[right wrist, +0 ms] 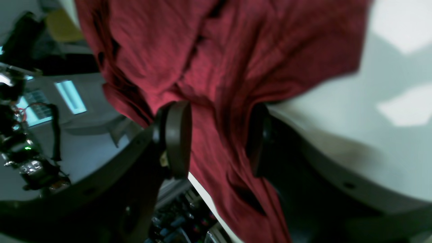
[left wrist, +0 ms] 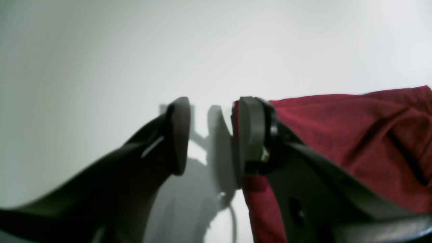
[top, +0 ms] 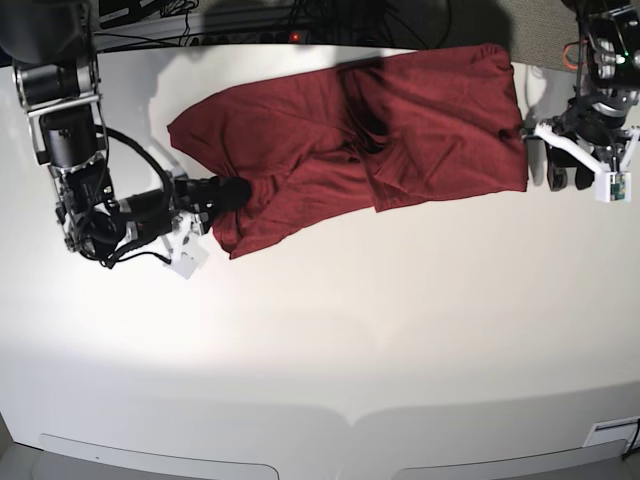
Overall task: Fold the T-shirt properly
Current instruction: 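Grasp the opposite shirt end with the right gripper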
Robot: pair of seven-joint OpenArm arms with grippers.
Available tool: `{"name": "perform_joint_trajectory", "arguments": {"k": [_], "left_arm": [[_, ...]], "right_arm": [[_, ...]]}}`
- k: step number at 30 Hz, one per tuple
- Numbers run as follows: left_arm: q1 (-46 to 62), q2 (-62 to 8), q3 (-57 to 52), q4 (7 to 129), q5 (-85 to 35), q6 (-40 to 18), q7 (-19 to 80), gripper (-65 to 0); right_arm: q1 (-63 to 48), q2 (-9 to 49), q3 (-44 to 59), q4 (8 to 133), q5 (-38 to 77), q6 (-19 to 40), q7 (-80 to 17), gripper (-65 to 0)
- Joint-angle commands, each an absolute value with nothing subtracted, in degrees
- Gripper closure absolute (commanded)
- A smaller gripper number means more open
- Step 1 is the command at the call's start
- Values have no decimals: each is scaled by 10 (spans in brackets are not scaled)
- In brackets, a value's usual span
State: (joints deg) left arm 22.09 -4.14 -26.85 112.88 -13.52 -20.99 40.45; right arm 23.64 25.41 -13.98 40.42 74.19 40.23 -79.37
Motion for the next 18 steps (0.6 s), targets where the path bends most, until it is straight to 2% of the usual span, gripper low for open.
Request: {"name": "perform_joint_trajectory", "arguments": {"k": [1,5,9,12,16,18], "left_arm": [[224,-46,-270,1140,-140,-209,390,-228],[238,-46,-270,1140,-140,-204,382,-228],[251,-46,-270,1140,-140,-168,357,-228],[257,-46,-270,1140,-140,-167,344,-228],[257,-46,-270,1140,-140,-167,344,-228],[257,-46,-270,1140,-140,-167,343,-228]], "right_arm": [[237,256,-143,404,730,400,-800,-245],[238,257,-143,412,754,400,-800,-229],[238,261,-143,417,803,400,-800,-229],[238,262,-143,425,844,400,-800,-229],[238,262,-143,442,842,400,-800,-227],[238,262,-143,448,840,400,-800,-175]]}}
